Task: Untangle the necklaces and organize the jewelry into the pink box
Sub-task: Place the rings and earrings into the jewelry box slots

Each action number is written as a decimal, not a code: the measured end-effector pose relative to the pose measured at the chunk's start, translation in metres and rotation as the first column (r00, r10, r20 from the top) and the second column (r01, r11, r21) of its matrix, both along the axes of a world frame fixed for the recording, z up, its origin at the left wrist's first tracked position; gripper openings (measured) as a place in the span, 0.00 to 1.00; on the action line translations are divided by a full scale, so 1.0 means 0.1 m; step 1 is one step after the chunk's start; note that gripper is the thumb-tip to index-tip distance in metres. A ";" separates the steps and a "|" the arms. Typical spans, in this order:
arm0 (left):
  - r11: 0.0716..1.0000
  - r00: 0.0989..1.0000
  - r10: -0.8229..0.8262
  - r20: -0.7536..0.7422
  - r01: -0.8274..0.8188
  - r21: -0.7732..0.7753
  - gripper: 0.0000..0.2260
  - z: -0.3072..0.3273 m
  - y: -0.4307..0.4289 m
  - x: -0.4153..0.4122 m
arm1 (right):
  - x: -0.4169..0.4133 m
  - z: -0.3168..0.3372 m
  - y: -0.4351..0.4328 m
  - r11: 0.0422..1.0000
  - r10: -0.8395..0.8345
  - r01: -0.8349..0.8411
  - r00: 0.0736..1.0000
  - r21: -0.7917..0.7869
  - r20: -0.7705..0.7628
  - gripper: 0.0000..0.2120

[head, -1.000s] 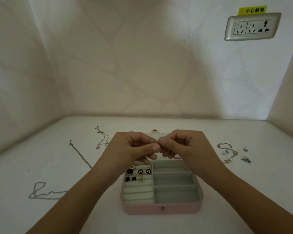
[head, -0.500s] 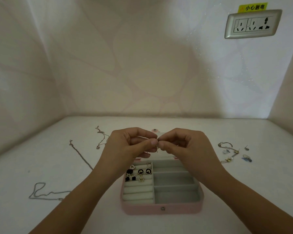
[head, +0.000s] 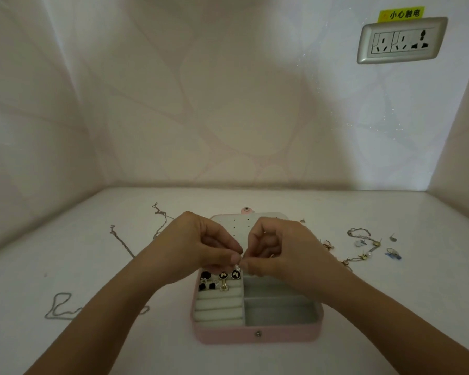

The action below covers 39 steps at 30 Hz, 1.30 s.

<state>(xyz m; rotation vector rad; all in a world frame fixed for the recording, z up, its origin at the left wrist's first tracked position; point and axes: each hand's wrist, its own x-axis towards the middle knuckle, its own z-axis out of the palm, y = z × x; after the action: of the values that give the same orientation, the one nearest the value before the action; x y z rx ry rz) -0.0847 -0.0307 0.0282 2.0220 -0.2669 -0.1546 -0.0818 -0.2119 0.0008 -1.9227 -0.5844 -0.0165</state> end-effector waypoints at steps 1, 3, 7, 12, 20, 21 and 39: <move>0.998 0.998 -0.041 -0.036 0.043 0.043 0.03 0.01 0.02 0.00 | 0.00 0.00 0.00 0.999 0.032 -0.033 0.999 -0.032 -0.035 0.10; 0.983 0.987 -0.123 -0.104 0.136 0.122 0.03 0.02 0.05 -0.01 | 0.00 0.00 0.00 0.991 0.107 -0.116 0.987 -0.072 -0.121 0.11; 0.955 0.968 -0.194 -0.162 0.223 0.193 0.04 -0.03 0.03 -0.02 | -0.02 0.00 0.00 0.967 0.173 -0.205 0.964 -0.152 -0.199 0.11; 0.943 0.969 -0.194 -0.153 0.227 0.243 0.06 -0.06 0.02 0.00 | -0.02 -0.01 0.00 0.960 0.163 -0.194 0.974 -0.202 -0.158 0.09; 0.950 0.993 -0.080 -0.087 0.102 0.296 0.17 -0.10 0.02 0.03 | 0.09 -0.03 -0.06 0.969 -0.015 0.008 1.000 -0.245 -0.027 0.04; 0.952 0.996 -0.058 -0.066 0.075 0.297 0.19 -0.11 0.02 0.03 | 0.11 -0.03 -0.08 0.966 -0.045 0.045 0.999 -0.255 0.004 0.03; 0.927 0.998 -0.057 0.000 0.053 0.371 0.04 -0.18 -0.02 0.07 | 0.20 -0.05 -0.18 0.946 -0.083 0.075 0.997 -0.316 -0.010 0.02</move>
<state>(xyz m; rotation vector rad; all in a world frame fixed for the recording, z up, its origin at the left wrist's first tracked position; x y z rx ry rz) -0.0774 -0.0328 0.0104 2.3938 -0.3199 -0.2444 -0.0622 -0.2295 -0.0042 -2.2543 -0.5170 0.0514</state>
